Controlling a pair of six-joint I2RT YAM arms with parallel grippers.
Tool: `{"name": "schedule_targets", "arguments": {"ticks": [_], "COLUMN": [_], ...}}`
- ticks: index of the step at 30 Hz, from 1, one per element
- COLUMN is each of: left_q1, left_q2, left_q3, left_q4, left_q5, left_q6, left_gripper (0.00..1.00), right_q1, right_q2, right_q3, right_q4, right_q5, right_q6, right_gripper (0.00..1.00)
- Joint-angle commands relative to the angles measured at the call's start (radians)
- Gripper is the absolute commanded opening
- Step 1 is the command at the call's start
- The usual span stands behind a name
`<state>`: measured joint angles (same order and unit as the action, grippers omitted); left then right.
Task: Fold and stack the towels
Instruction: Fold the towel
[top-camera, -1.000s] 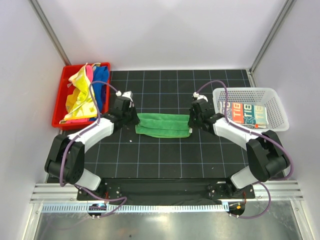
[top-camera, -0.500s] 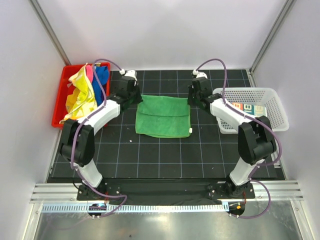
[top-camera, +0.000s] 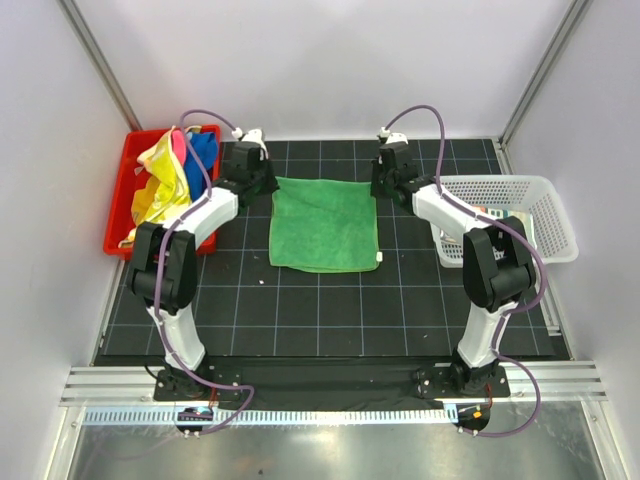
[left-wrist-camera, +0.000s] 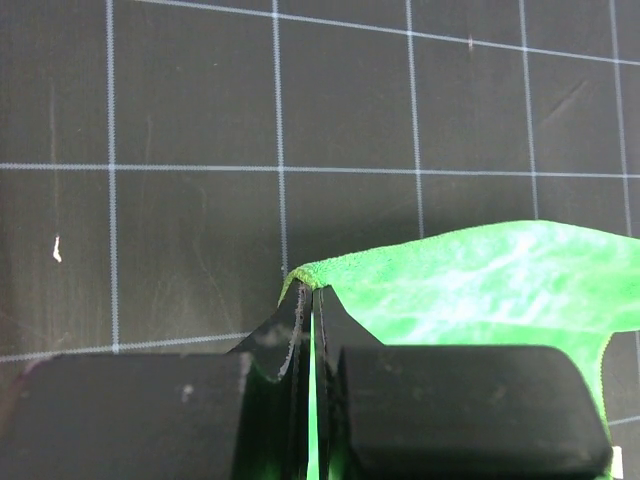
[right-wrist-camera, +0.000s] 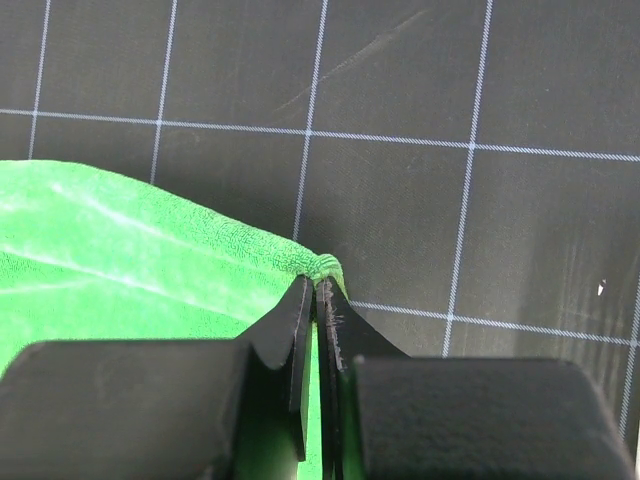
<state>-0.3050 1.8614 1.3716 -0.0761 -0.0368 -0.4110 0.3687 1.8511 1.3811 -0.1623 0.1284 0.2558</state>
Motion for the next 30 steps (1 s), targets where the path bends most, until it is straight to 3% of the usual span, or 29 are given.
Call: {"name": "schedule_targets", "arguments": {"ticks": [1,17,30], "left_q1": [0.01,0.014,0.023], "left_q2": [-0.007,-0.156,-0.228], "left_q3": [0.001,-0.296,-0.336], "left_q4": [0.071,0.243,0.245], "left_q5": [0.034,0.12,0.138], "left_q6": [0.012,-0.049,-0.064], "left_gripper": [0.03,0.05,0.06], "right_q1": [-0.005,-0.004,0.033], "right_q2": [-0.019,-0.19,-0.303], "right_q3": [0.01,-0.221,-0.349], "right_q4": [0.05,0.101,0.112], "right_q5": [-0.001,-0.059,-0.058], "right_q6": [-0.013,0.037,0.069], "right_gripper": [0.02,0.02,0.02]}}
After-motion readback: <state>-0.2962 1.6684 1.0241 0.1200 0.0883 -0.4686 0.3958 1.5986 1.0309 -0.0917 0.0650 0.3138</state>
